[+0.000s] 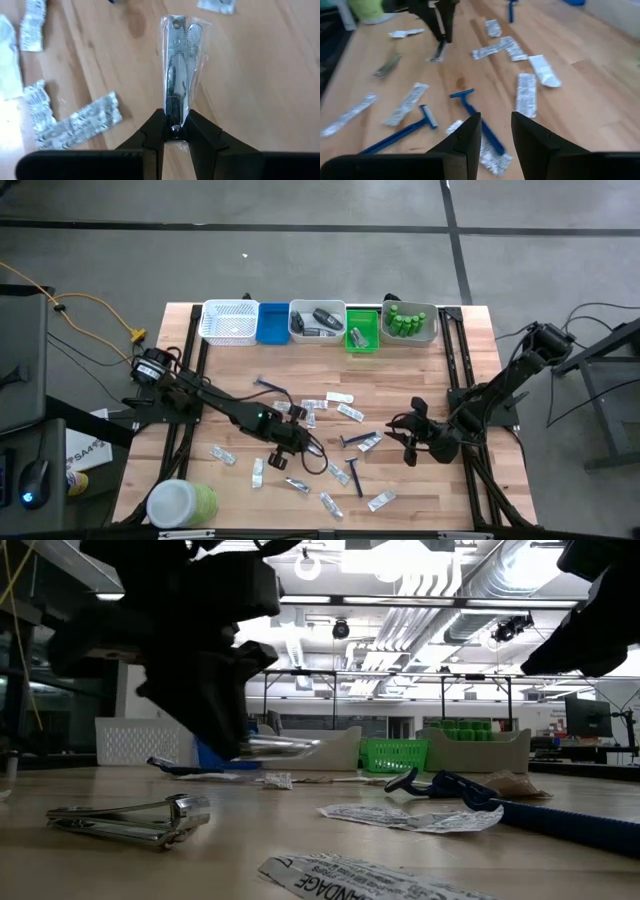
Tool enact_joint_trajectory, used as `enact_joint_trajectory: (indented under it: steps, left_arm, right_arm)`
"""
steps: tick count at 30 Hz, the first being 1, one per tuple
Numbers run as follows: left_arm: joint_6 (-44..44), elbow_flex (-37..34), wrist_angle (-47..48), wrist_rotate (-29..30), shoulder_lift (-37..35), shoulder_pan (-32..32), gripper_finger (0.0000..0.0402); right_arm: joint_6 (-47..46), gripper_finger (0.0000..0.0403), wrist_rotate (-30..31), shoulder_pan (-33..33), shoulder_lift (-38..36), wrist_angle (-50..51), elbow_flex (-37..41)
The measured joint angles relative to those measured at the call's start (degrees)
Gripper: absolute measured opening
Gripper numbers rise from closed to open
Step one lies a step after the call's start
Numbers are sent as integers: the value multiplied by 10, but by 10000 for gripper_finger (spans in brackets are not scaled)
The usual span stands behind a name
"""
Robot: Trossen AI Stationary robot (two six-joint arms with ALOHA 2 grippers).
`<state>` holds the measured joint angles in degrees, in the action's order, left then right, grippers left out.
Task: Pick & Place Travel size toiletries
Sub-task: Put the nail cutter into the green bin
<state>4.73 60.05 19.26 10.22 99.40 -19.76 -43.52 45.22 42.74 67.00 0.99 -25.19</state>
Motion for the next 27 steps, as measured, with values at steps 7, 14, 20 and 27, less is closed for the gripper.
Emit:
enact_joint_trajectory:
  steps: [7,14,20,27]
  left_arm:
    - [19,0,-56,-5,0,42,54]
    - [62,0,-167,-40,0,72,54]
    - [90,0,-234,-45,0,79,54]
    - [105,0,-269,-35,0,82,54]
  right_arm:
    - [4,100,49,-1,56,-45,0]
    - [33,100,110,-4,157,-152,0]
    - [75,111,99,-32,239,-286,0]
    - [201,208,26,-95,307,-495,0]
